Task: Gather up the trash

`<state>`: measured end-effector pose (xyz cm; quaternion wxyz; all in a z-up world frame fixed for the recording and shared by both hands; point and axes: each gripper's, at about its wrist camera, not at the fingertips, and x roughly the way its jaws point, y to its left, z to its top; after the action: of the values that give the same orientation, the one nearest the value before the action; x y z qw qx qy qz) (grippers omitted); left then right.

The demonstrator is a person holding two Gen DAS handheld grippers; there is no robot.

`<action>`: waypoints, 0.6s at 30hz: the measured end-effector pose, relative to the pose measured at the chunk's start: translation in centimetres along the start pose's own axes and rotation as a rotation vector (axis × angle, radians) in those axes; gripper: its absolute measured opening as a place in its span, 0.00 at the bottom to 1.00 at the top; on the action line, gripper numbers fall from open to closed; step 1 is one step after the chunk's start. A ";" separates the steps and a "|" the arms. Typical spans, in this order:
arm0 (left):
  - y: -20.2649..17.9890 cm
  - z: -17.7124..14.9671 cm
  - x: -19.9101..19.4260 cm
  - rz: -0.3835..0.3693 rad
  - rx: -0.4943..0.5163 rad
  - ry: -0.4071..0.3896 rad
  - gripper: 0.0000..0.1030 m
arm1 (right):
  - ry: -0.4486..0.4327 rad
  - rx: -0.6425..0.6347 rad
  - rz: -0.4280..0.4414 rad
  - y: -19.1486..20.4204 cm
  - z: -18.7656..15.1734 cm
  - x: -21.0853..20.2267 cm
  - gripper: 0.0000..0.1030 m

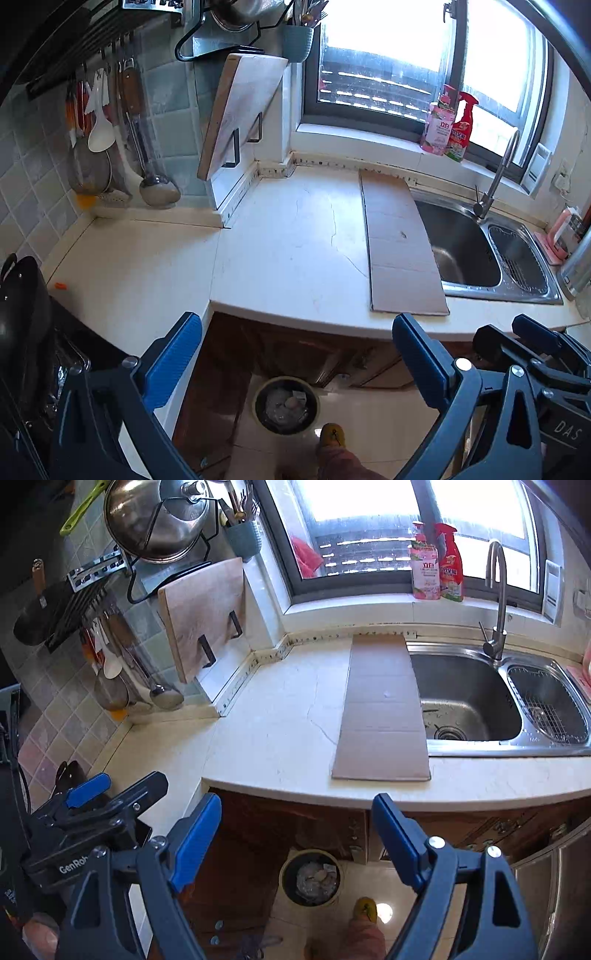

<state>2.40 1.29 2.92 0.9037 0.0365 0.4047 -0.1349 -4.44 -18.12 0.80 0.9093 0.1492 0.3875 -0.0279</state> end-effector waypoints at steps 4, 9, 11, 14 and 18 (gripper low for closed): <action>-0.8 1.2 1.8 -0.003 -0.035 0.029 0.99 | -0.005 -0.010 -0.002 -0.8 1.6 1.0 0.82; -1.7 2.1 3.7 0.019 -0.061 0.020 0.99 | -0.034 -0.018 -0.012 -1.8 3.6 2.4 0.82; -2.1 2.8 4.6 0.026 -0.062 0.030 0.99 | -0.033 -0.035 -0.013 -1.9 4.3 3.1 0.82; -2.6 3.7 5.7 0.052 -0.065 0.038 0.99 | -0.035 -0.048 -0.017 -2.0 5.2 3.8 0.82; -2.9 4.6 6.8 0.060 -0.074 0.043 0.99 | -0.044 -0.064 -0.020 -2.2 6.3 4.6 0.82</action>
<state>9.25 -3.74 1.11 0.8991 0.0182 0.4276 -0.0921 2.80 -21.81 1.14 0.9215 0.1156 0.3697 -0.0279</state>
